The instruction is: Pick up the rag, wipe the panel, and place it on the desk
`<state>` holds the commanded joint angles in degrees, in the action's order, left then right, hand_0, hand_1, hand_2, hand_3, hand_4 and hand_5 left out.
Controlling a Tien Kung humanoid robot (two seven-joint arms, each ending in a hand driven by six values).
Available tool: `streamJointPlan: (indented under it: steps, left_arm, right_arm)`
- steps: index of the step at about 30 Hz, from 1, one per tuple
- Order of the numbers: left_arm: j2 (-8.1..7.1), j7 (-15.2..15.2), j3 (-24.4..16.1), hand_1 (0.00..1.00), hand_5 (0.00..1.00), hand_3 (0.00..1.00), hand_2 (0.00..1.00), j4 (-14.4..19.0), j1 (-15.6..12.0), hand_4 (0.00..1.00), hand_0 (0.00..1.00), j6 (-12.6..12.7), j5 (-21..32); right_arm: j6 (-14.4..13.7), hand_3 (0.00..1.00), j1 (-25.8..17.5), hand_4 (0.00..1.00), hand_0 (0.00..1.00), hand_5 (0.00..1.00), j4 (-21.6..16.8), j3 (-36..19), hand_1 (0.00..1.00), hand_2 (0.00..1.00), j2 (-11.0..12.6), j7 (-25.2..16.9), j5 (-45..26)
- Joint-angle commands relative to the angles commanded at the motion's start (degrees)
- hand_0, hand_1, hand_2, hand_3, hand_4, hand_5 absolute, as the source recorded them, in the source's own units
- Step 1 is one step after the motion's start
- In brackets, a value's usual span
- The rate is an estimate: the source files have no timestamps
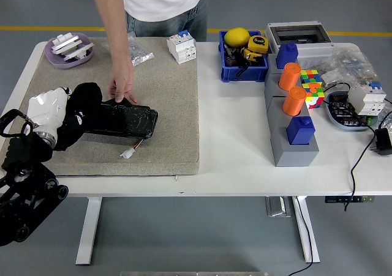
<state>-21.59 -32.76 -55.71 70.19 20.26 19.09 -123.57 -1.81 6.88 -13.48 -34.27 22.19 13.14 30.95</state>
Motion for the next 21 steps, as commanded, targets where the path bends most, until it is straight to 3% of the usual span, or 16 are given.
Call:
streamJointPlan:
  steps: [10,21]
  left_arm:
    - [0.42,0.0,-1.1,0.294,0.002,0.565,0.506,-0.8,-0.1,0.473,0.194,-0.1,0.6]
    - [1.86,-0.2,4.4,0.294,0.002,0.565,0.506,1.7,1.9,0.471,0.194,0.0,2.8]
  right_arm:
    - [0.0,0.567,0.0,0.987,0.744,0.493,-0.1,-0.3,0.599,0.618,0.0,-0.1,0.4]
    - [0.1,0.567,0.0,0.989,0.744,0.495,-0.1,-0.3,0.599,0.617,0.0,-0.1,0.3]
